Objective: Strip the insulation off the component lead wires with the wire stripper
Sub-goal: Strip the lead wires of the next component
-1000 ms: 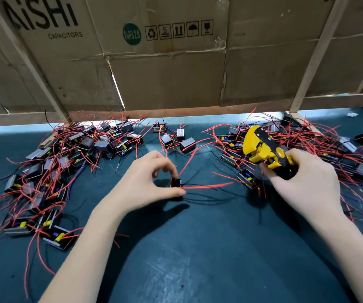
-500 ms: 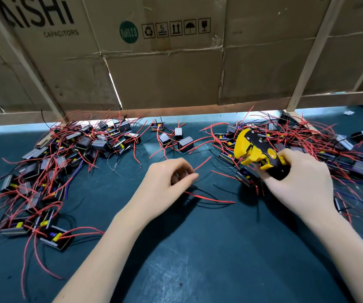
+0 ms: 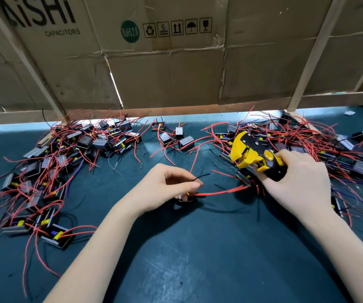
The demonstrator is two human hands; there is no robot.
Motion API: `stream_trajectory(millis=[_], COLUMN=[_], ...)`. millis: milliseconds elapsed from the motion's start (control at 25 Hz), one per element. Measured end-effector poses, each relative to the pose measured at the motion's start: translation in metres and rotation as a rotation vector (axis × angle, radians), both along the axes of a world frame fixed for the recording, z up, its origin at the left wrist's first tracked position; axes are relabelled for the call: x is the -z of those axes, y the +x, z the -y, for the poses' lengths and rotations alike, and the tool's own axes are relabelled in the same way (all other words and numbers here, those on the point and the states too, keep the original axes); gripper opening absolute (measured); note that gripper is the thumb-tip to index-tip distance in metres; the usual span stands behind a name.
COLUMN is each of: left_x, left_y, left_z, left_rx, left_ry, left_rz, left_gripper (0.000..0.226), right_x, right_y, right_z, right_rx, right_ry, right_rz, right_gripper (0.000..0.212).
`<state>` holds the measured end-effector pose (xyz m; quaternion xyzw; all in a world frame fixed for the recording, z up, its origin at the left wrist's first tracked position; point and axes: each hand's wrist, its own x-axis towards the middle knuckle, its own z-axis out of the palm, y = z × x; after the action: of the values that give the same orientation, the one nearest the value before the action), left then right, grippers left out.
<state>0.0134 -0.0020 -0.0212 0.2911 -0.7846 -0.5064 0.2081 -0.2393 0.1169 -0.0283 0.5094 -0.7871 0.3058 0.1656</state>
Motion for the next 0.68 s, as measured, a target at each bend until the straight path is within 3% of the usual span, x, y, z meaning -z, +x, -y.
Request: stream_trajectory(millis=[360, 680], left_x=[0.003, 0.001], left_y=[-0.01, -0.012], left_z=[-0.009, -0.012], left_rx=[-0.031, 0.038], left_ry=[0.017, -0.04], left_rz=[-0.029, 0.037], left_gripper=[0.025, 0.026], right_x=[0.014, 0.009], right_y=[0.005, 0.013], right_z=[0.008, 0.009], right_rx=[0.089, 0.183], right_ry=[0.04, 0.061], right_rz=[-0.145, -0.292], right_gripper=[0.04, 0.046])
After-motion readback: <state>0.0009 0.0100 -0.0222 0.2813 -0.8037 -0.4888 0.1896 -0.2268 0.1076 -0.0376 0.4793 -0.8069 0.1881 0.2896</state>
